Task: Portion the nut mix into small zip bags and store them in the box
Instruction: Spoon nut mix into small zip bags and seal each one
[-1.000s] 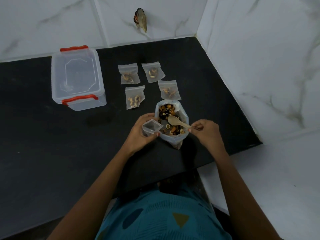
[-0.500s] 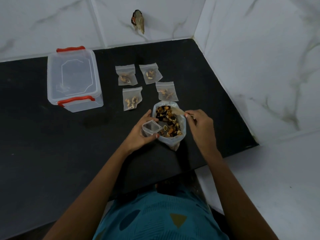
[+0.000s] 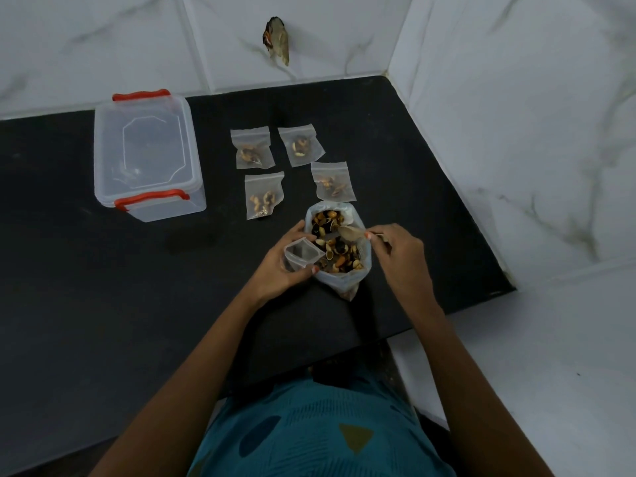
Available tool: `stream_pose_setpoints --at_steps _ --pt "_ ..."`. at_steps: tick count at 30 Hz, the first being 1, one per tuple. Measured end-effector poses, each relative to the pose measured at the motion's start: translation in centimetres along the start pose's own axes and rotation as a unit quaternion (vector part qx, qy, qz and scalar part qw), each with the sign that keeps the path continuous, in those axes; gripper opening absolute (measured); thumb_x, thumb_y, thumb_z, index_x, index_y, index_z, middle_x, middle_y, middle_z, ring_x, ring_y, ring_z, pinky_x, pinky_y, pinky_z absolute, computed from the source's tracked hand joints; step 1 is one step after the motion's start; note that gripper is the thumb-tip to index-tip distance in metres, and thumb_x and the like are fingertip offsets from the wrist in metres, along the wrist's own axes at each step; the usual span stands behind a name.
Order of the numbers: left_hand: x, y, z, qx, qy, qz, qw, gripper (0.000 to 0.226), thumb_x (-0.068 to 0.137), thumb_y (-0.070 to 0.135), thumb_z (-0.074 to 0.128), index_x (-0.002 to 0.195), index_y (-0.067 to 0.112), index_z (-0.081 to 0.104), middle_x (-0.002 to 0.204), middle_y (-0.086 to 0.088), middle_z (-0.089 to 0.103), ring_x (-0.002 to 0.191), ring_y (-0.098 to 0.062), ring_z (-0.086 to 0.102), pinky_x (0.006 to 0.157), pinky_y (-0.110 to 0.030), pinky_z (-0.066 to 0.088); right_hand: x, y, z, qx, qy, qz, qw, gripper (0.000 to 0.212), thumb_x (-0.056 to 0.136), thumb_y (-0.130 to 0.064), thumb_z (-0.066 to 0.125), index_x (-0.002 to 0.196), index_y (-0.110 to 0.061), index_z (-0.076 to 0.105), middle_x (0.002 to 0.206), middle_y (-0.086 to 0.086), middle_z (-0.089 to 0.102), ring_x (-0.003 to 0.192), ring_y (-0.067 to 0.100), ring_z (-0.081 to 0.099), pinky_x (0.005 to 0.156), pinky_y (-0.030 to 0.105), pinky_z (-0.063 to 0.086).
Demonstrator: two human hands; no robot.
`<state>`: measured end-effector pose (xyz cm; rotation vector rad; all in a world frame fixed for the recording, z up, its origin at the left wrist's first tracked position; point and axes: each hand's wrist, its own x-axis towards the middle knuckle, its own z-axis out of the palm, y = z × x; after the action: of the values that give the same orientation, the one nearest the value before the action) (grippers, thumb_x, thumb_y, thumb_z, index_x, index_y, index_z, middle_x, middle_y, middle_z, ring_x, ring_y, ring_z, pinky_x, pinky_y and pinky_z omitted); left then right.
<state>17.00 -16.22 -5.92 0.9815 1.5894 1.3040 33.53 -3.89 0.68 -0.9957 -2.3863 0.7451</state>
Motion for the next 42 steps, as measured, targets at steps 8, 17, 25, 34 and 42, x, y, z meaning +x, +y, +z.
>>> stream_pose_setpoints --at_steps 8,17,25,34,42 --pt "-0.7 0.1 -0.1 0.001 0.001 -0.011 1.0 0.048 0.078 0.007 0.07 0.119 0.026 0.051 0.151 0.001 0.028 0.138 -0.007 0.026 0.099 -0.003 0.031 -0.5 0.1 0.8 0.051 0.006 0.087 0.995 0.015 0.09 -0.007 0.055 0.1 0.001 0.065 0.094 0.013 0.064 0.081 0.01 0.056 0.065 0.008 0.042" --pt "-1.1 0.3 0.2 -0.015 -0.01 -0.013 1.0 0.047 0.078 0.001 0.067 0.12 0.017 0.052 0.15 -0.002 0.028 0.139 -0.008 0.023 0.101 -0.006 0.033 -0.7 0.3 1.2 0.152 -0.01 0.213 0.965 0.017 0.092 -0.013 0.053 0.095 -0.002 0.065 0.069 -0.002 0.06 0.06 0.001 0.057 0.057 0.01 0.046" --pt "-1.2 0.5 0.3 -0.01 -0.017 -0.019 1.0 0.047 0.078 0.004 0.068 0.117 0.024 0.052 0.15 0.001 0.028 0.14 -0.006 0.022 0.1 -0.007 0.033 -1.3 0.5 2.0 0.253 0.008 0.282 0.925 0.014 0.092 -0.014 0.053 0.092 -0.004 0.064 0.068 -0.002 0.062 0.063 0.005 0.058 0.064 0.016 0.048" --pt "-1.4 0.6 0.5 -0.025 -0.015 -0.017 0.999 0.05 0.077 0.0 0.068 0.117 0.025 0.051 0.144 0.009 0.031 0.136 -0.003 0.026 0.097 -0.005 0.034 -1.9 -0.2 2.1 0.309 -0.004 0.297 0.904 0.016 0.092 -0.015 0.054 0.078 -0.015 0.062 0.068 -0.002 0.061 0.061 0.003 0.056 0.058 0.012 0.047" --pt "-1.4 0.7 0.5 -0.039 -0.01 -0.009 0.999 0.051 0.077 -0.004 0.066 0.12 0.02 0.05 0.134 0.019 0.037 0.126 0.008 0.033 0.096 -0.004 0.035 -1.5 -0.5 2.2 0.348 0.002 0.326 0.879 0.017 0.091 -0.013 0.055 0.077 -0.011 0.063 0.067 0.002 0.062 0.058 0.004 0.057 0.057 0.014 0.047"
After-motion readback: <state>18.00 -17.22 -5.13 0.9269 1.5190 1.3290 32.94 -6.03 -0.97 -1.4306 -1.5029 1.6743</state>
